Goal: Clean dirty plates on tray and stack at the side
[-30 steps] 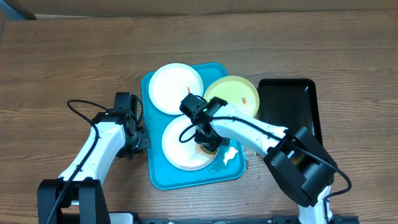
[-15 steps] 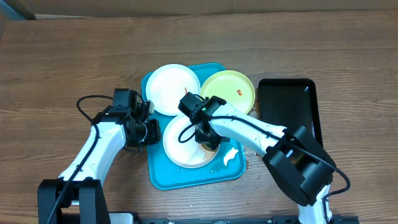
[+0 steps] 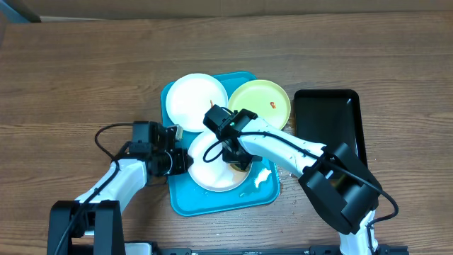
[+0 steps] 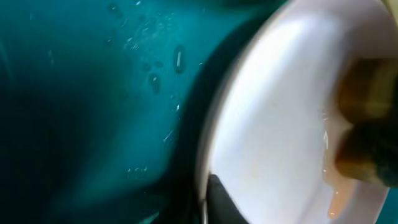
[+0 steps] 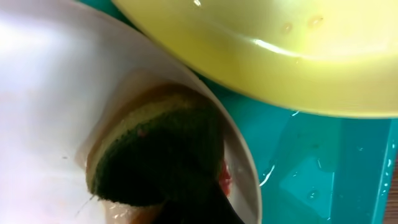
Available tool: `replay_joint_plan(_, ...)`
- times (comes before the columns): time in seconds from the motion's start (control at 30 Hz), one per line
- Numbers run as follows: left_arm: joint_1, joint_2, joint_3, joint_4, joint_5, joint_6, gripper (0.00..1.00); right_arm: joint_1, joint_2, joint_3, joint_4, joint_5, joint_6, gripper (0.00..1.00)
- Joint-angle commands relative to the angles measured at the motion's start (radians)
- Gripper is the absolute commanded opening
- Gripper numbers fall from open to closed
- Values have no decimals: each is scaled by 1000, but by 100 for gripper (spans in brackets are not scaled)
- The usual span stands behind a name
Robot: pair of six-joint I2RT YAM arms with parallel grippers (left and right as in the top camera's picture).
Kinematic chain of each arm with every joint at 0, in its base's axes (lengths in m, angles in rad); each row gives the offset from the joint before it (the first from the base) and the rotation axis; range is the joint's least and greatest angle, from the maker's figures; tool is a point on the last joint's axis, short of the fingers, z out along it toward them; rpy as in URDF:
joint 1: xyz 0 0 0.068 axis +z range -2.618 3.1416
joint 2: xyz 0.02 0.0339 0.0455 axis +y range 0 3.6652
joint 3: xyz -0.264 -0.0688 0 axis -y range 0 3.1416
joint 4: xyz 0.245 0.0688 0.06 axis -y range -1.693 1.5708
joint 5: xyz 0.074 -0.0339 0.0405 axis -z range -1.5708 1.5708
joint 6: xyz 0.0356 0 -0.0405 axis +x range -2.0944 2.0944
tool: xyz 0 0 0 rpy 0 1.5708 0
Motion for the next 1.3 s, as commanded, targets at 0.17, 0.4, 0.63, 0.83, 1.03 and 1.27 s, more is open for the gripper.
replay_joint_plan(0.17,48,11,18,-212,-227,-130,4,14,22,19,-3,16,-8,4)
replay_joint_plan(0.4,55,1,191,-386,-368,-101,4,17,22,20,-48,114,45,4)
replay_joint_plan(0.63,55,2,205,-419,-418,-79,4,14,-7,23,-63,139,17,4)
replay_joint_plan(0.83,55,2,205,-430,-423,-71,4,-19,-111,23,-46,95,-92,4)
replay_joint_plan(1.03,55,2,205,-388,-136,2,4,-42,-151,21,-12,-26,-176,4)
replay_joint_plan(1.27,40,2,191,-299,51,12,17,-54,-151,21,-77,87,-129,4)
